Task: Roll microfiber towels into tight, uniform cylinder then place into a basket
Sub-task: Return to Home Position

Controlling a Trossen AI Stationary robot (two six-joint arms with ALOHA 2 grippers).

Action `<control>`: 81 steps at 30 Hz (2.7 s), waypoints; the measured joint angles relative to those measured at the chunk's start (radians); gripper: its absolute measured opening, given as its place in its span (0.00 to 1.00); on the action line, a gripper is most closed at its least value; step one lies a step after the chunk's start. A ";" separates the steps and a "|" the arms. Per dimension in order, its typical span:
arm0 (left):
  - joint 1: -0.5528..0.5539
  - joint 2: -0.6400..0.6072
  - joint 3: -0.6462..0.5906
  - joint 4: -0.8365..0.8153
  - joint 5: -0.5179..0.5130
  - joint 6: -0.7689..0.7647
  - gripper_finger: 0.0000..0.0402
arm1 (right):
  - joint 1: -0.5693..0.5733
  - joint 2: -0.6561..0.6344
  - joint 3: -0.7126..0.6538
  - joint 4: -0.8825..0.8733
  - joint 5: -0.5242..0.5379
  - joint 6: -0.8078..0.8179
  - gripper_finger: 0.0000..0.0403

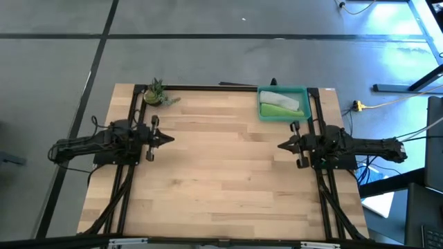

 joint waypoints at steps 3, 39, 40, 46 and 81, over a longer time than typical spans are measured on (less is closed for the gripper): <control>0.000 0.001 -0.023 0.017 -0.002 -0.008 0.00 | 0.000 0.000 0.000 -0.008 -0.032 -0.006 0.00; 0.000 0.001 -0.033 0.034 -0.124 -0.027 0.02 | 0.001 0.001 -0.001 -0.164 0.063 0.179 0.03; 0.000 0.001 -0.033 0.034 -0.124 -0.027 0.02 | 0.001 0.001 -0.001 -0.164 0.063 0.180 0.03; 0.000 0.001 -0.033 0.034 -0.124 -0.027 0.00 | 0.001 0.001 -0.001 -0.164 0.063 0.180 0.03; 0.000 0.001 -0.033 0.034 -0.124 -0.027 0.02 | 0.001 0.001 -0.001 -0.164 0.064 0.179 0.03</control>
